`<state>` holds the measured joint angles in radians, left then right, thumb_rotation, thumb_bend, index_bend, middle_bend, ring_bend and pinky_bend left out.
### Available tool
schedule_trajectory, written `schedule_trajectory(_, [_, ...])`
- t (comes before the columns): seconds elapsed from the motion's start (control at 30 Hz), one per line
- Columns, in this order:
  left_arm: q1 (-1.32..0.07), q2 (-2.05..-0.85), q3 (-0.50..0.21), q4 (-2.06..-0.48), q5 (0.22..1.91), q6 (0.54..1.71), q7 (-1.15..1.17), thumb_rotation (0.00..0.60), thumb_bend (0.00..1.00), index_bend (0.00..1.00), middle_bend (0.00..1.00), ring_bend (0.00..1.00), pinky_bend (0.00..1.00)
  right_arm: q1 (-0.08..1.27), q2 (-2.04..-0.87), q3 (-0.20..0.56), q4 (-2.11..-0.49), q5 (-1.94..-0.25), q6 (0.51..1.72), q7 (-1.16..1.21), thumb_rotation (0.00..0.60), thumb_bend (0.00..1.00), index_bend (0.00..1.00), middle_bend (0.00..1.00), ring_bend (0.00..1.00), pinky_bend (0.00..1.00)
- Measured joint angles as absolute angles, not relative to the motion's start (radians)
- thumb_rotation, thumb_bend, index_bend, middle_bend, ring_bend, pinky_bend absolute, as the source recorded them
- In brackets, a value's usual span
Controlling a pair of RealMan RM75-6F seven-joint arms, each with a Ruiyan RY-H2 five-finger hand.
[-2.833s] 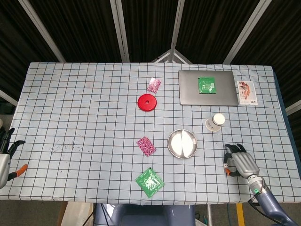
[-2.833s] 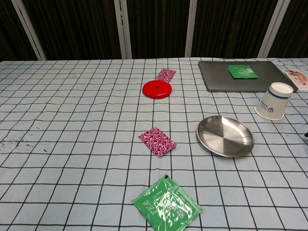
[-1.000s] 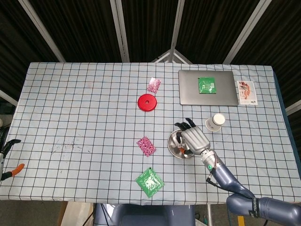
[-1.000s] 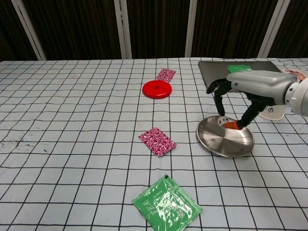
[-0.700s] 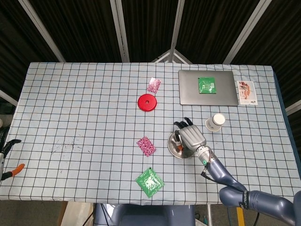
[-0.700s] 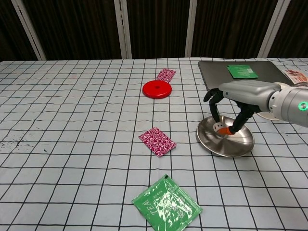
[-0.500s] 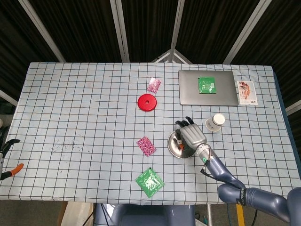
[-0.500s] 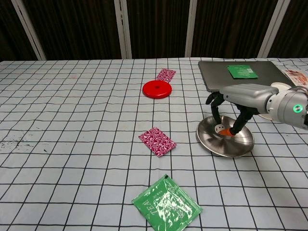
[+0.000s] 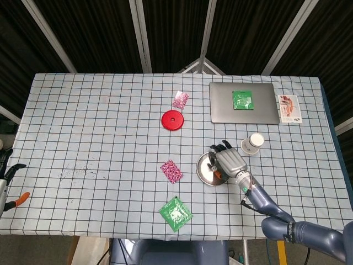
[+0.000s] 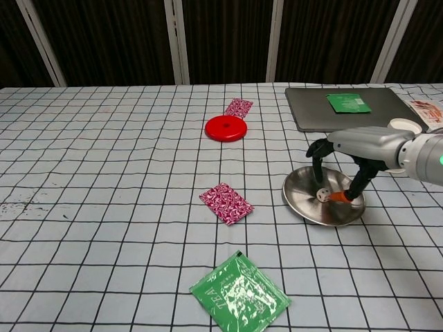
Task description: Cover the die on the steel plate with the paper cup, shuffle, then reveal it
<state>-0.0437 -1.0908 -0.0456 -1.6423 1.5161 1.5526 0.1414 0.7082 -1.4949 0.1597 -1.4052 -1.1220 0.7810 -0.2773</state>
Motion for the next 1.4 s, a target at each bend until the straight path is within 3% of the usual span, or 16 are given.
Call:
schedule_trajectory(0.17, [-0.042, -1.09, -0.046, -1.643, 1.515, 1.556, 0.14, 0.6, 0.23, 0.28, 0.0, 0.0, 0.13, 0.706, -1.478, 0.169, -1.436, -1.101, 0.802, -0.285, 0.6, 0.18, 0.1, 0.07, 0.09, 0.0])
schedule_trajectory(0.5, [-0.041, -1.087, -0.045, -1.643, 1.517, 1.558, 0.135, 0.6, 0.23, 0.28, 0.0, 0.0, 0.13, 0.702, -1.451, 0.193, -1.476, -1.125, 0.878, -0.281, 0.6, 0.18, 0.1, 0.07, 0.09, 0.0])
schedule_trajectory(0.77, [-0.04, -1.086, -0.045, -1.643, 1.516, 1.558, 0.133, 0.6, 0.23, 0.28, 0.0, 0.0, 0.13, 0.685, -1.428, 0.248, -1.41, -1.176, 0.986, -0.203, 0.6, 0.18, 0.2, 0.11, 0.09, 0.0])
schedule_trajectory(1.4, [-0.041, -1.089, -0.046, -1.645, 1.513, 1.557, 0.144, 0.6, 0.23, 0.28, 0.0, 0.0, 0.13, 0.658, -1.276, 0.187, -1.394, -1.106, 0.819, -0.173, 0.6, 0.18, 0.23, 0.3, 0.11, 0.0])
